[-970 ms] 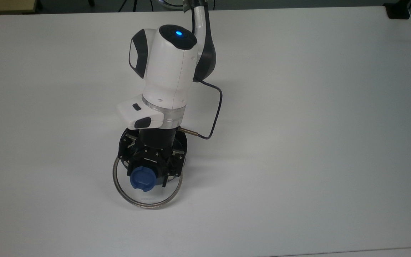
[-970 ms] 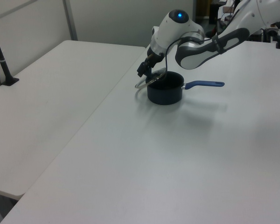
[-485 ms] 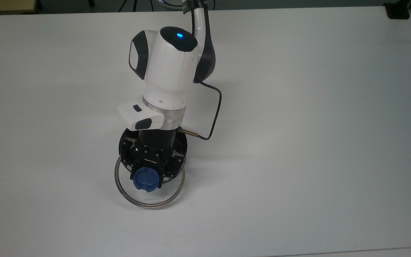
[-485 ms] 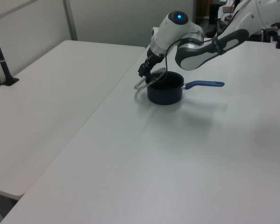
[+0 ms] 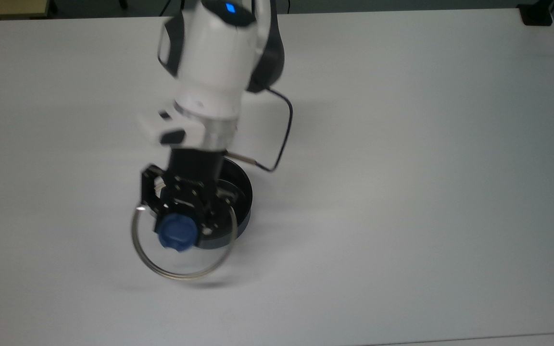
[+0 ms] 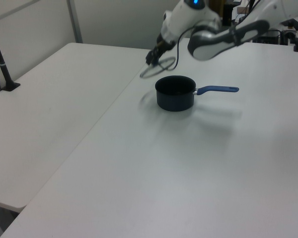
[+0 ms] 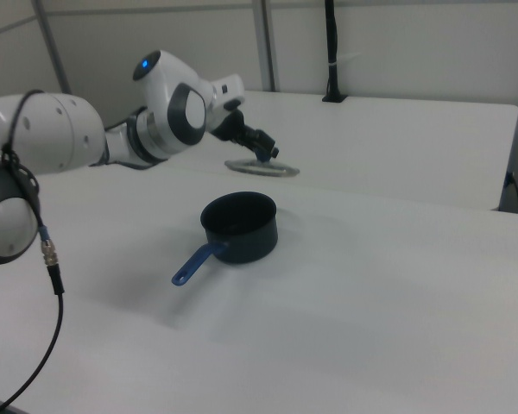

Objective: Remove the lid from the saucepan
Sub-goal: 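Carry the lid away from the saucepan and lower it to the table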

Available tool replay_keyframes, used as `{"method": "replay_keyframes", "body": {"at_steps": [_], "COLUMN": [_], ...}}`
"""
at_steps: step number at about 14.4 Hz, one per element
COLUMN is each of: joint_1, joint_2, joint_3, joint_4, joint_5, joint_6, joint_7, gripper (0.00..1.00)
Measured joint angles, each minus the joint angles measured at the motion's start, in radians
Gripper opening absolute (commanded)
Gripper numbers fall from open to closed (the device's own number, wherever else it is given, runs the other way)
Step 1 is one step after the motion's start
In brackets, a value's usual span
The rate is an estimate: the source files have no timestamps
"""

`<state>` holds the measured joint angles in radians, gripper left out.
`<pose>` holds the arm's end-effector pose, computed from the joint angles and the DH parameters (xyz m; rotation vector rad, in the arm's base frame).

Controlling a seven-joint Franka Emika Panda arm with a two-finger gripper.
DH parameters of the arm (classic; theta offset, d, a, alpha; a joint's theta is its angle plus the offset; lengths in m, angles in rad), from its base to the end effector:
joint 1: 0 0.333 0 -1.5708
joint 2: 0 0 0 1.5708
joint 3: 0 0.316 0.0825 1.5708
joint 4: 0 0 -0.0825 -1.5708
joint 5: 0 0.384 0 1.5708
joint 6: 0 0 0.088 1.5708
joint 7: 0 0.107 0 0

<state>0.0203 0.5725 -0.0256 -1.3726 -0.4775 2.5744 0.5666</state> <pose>0.7615 0.0084 0.4539 2.7478 -0.3319 1.0079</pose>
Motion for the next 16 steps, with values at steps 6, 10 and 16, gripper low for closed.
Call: {"method": "replay_keyframes", "body": {"at_steps": [6,10,16], "joint_1": [-0.222,-0.415,-0.546], "joint_2": [-0.301,-0.553,-0.671], "joint_3": [0.105,0.11,0.111], "joint_4": [-0.234,-0.5,-0.827], "joint_5": [0.215,0.454,0.539], "joint_6": [-0.185,-0.237,-0.167], "joint_7": [-0.366,-0.808,-1.151], "gripper": [0.28,0.28,0.29]}}
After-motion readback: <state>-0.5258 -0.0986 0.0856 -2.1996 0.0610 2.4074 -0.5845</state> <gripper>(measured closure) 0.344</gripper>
